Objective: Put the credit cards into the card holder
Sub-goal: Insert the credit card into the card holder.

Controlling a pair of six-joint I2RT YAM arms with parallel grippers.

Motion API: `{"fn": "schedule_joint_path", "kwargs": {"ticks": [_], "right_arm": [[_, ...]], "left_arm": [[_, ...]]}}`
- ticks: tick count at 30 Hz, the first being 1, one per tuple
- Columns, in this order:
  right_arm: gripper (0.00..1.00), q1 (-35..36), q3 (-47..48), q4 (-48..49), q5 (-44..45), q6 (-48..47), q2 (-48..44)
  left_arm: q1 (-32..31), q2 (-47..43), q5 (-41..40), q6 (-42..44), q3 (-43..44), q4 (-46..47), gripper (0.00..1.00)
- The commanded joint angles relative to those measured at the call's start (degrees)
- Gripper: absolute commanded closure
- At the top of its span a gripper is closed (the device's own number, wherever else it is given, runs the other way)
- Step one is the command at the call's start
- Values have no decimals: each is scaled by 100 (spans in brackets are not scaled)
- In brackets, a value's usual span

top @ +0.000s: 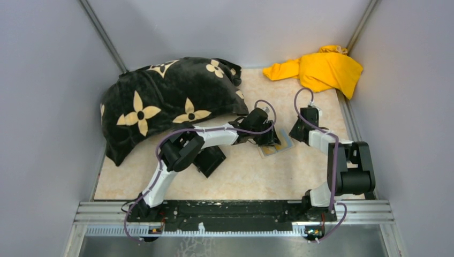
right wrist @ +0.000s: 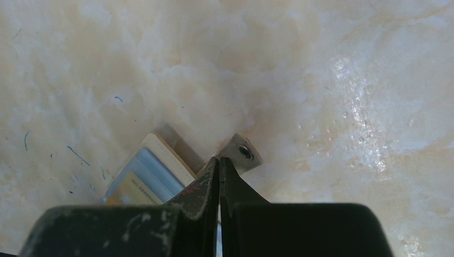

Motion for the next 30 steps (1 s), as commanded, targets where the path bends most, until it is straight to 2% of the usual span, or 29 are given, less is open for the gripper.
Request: {"fn": "schedule_joint_path", "kwargs": {"ticks": [1,30], "right_arm": [[100,204,-308,-538,-382,56,418],[100,600,-267,-769,-373,56,313]], "left_arm": [[-70,262,30,6,128,-361,51],[-59,279,-522,198,655,-378,53]]}}
